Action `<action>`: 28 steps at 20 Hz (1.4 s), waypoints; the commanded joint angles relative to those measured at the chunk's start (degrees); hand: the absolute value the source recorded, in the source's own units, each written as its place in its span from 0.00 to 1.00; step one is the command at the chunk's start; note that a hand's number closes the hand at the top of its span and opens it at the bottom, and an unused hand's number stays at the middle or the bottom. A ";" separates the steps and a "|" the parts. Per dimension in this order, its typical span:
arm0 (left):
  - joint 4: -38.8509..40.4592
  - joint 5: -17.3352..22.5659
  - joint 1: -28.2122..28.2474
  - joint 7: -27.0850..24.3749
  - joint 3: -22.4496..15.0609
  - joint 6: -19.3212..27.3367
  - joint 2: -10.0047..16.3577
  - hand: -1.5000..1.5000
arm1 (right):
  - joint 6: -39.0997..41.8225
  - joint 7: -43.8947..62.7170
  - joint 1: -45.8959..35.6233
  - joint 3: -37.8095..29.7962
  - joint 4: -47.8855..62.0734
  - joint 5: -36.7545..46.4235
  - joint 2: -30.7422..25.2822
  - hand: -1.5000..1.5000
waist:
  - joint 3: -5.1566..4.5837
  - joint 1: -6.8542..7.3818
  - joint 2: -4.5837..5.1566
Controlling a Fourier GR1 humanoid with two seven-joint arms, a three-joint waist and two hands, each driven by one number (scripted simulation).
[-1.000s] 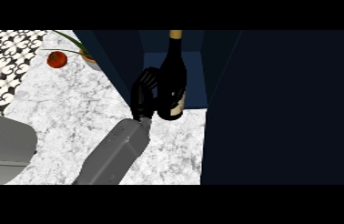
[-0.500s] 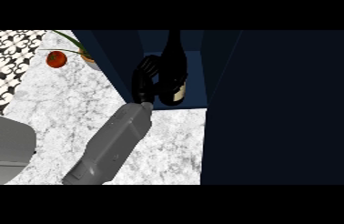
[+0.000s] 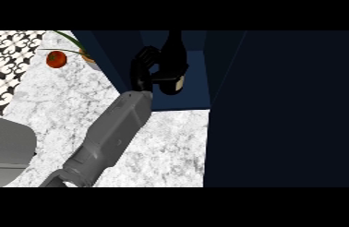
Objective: Pick up the wine, place it into the cabinet and close the cabinet
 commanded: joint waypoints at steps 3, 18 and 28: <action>5.62 -2.38 -7.16 -1.42 1.59 2.96 2.38 1.00 | -1.14 5.05 0.99 -0.38 -9.15 -6.66 0.12 0.00 | 0.07 -0.46 -0.32; 18.40 -7.34 -11.61 0.26 0.52 5.18 5.44 0.00 | 0.14 4.30 2.87 3.80 -9.87 -5.45 1.02 0.00 | 0.03 -2.14 0.27; 17.76 -8.40 -11.84 -3.68 1.42 2.35 4.59 0.00 | 0.57 2.20 6.14 5.51 -10.56 -2.92 1.29 0.00 | 0.03 -1.27 -0.18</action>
